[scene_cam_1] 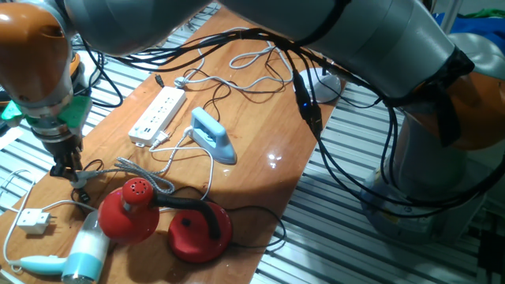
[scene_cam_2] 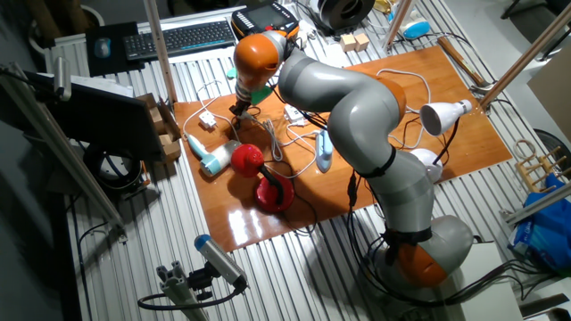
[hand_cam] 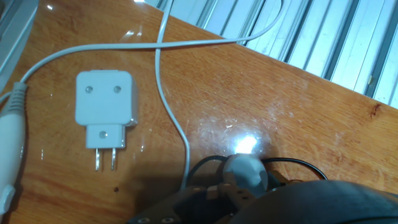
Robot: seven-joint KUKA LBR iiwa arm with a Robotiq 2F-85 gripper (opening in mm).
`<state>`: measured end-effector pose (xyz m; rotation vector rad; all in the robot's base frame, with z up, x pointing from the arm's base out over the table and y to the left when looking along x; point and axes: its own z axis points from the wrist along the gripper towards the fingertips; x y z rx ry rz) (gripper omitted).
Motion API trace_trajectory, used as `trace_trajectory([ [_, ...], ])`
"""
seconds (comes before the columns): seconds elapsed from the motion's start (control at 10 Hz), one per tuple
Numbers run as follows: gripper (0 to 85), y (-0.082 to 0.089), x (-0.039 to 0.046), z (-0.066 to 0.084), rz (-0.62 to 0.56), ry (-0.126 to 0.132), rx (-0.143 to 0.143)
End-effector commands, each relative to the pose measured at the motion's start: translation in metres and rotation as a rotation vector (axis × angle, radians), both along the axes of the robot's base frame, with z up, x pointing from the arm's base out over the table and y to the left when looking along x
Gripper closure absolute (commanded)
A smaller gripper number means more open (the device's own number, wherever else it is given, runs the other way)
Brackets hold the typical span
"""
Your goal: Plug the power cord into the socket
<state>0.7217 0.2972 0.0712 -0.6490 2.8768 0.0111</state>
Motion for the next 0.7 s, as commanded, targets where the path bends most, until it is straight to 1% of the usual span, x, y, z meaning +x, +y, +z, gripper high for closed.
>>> trace_trajectory([
  [0.0,51.0,0.0001,-0.0001,0.0000,0.000,0.000,-0.004],
  [0.3,51.0,0.0001,-0.0001,0.0000,0.001,0.006,-0.001],
  [0.5,51.0,0.0001,-0.0001,0.0000,0.000,0.003,0.004],
  [0.6,34.0,0.0001,-0.0001,0.0000,0.000,-0.001,0.004],
])
